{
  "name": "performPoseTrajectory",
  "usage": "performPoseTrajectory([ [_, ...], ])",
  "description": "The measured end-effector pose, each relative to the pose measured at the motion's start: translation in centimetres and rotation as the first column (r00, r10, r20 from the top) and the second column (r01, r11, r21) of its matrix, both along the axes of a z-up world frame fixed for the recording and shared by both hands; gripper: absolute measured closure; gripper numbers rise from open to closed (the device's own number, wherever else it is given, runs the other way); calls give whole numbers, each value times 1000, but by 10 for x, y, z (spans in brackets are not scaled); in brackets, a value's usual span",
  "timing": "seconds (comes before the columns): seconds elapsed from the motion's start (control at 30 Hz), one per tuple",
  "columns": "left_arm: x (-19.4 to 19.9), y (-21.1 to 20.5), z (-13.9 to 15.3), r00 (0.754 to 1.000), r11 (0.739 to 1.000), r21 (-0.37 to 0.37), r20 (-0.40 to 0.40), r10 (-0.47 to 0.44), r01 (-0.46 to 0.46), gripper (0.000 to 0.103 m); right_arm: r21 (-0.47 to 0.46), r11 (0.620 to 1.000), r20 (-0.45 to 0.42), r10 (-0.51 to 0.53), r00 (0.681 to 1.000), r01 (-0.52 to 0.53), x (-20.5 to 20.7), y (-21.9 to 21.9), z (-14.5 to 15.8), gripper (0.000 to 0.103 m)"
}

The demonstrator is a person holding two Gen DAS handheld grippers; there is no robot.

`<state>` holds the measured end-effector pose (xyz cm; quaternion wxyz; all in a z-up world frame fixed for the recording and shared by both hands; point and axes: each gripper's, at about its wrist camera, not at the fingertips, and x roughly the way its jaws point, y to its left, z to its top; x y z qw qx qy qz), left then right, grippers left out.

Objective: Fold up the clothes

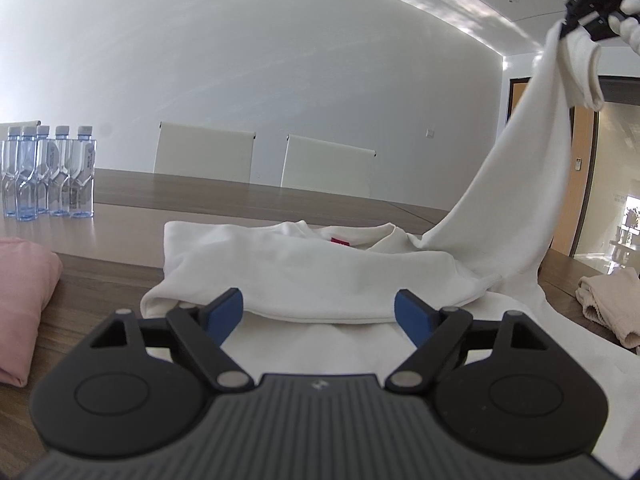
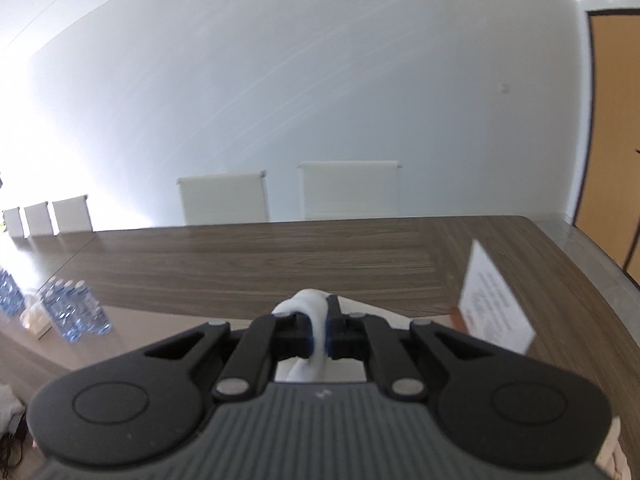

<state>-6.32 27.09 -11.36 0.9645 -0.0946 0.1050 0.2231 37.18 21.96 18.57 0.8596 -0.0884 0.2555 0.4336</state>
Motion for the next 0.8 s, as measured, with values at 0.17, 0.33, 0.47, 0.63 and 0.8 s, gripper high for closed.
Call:
performPoseTrajectory([
  [0.17, 0, 1, 0, 1000, 1000, -7, 6, 9, -9, 20, -75, 983, -31, 165, 986, -167, -56, 105, -26, 98],
  [0.33, -7, 10, 3, 997, 997, -56, 48, 62, -59, 20, -136, 944, -102, 290, 952, -302, -106, 202, -66, 93],
  [0.47, -6, 11, 4, 999, 998, -63, 46, 29, -26, 20, -177, 896, -163, 381, 910, -407, -146, 279, -97, 91],
  [0.63, 4, 5, -2, 1000, 999, -35, -20, -9, 8, 20, -163, 825, -248, 496, 832, -541, -165, 269, -161, 49],
  [0.8, 8, 2, -5, 998, 1000, -18, -60, 6, -7, 20, -23, 807, -460, 515, 723, -590, -154, 244, -184, 13],
])
